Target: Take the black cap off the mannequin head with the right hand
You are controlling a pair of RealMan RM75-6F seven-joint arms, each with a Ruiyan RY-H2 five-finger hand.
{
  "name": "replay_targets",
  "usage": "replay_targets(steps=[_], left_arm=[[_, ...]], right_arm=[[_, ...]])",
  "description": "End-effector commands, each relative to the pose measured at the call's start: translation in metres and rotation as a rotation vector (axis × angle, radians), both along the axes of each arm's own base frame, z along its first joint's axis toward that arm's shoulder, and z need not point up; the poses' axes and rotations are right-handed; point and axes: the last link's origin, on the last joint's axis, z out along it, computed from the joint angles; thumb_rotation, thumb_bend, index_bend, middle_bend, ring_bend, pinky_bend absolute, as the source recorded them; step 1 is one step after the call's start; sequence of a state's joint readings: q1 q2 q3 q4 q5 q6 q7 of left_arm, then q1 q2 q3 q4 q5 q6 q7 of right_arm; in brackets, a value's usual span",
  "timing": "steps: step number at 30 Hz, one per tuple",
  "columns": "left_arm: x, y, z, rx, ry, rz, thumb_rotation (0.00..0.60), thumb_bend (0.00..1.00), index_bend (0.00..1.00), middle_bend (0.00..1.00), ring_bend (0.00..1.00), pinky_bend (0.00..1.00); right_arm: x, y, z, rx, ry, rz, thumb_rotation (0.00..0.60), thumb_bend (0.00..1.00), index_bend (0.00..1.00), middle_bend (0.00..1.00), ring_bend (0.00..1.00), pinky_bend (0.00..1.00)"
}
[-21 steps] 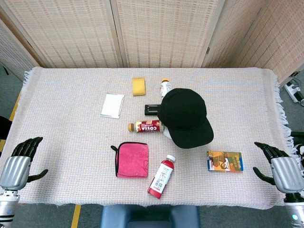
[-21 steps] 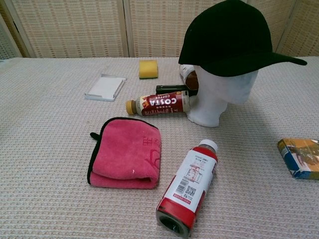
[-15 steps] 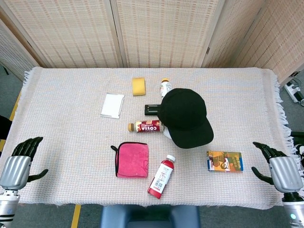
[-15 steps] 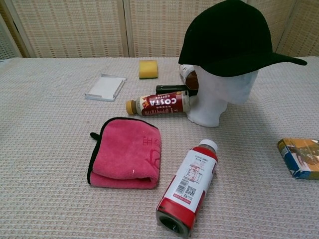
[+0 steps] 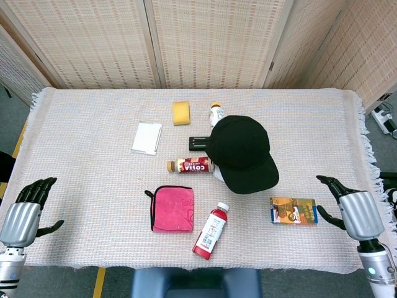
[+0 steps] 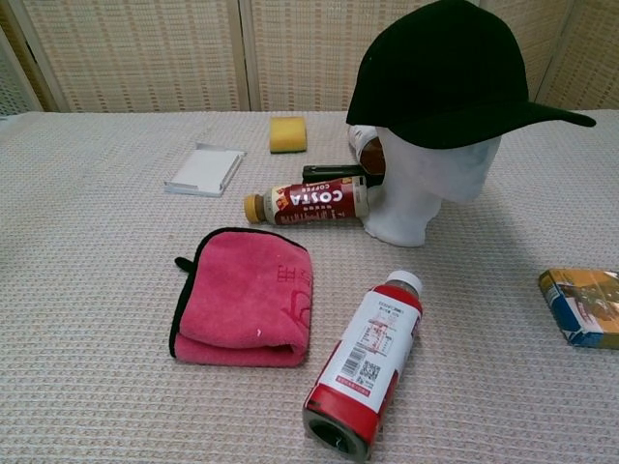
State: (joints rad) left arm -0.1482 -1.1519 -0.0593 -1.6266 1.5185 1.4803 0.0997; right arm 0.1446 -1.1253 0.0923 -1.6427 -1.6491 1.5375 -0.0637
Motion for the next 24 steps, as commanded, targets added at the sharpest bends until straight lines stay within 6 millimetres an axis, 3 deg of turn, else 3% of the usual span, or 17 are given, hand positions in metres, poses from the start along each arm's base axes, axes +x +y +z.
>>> replay_targets(steps=[1,10,18,24], left_arm=[[0.0,-0.001,0.001,0.003,-0.001,0.003,0.6,0.14,0.12,0.15,0.13,0.19],[-0.005,-0.005,0.007,0.016,-0.008,0.02,0.6,0.14,0.12,0.15,0.13,0.19],[-0.011,-0.006,0.008,0.016,-0.018,0.036,0.6,0.14,0.12,0.15,0.13,0.19],[-0.013,-0.005,0.007,0.015,-0.025,0.036,0.6,0.14,0.12,0.15,0.13,0.19]], right_arm=[[0.021,-0.016,-0.009,0.001,-0.003,0.077,0.6,0.19,0.25,0.36,0.76,0.93],[0.066,-0.048,-0.05,0.028,-0.01,0.226,0.6,0.19,0.32,0.4,0.83,0.99],[0.082,-0.06,-0.08,0.027,0.003,0.284,0.6,0.19,0.38,0.41,0.83,1.0],[0.086,-0.069,-0.093,-0.001,-0.029,0.309,0.6,0.26,0.5,0.47,0.85,1.0]])
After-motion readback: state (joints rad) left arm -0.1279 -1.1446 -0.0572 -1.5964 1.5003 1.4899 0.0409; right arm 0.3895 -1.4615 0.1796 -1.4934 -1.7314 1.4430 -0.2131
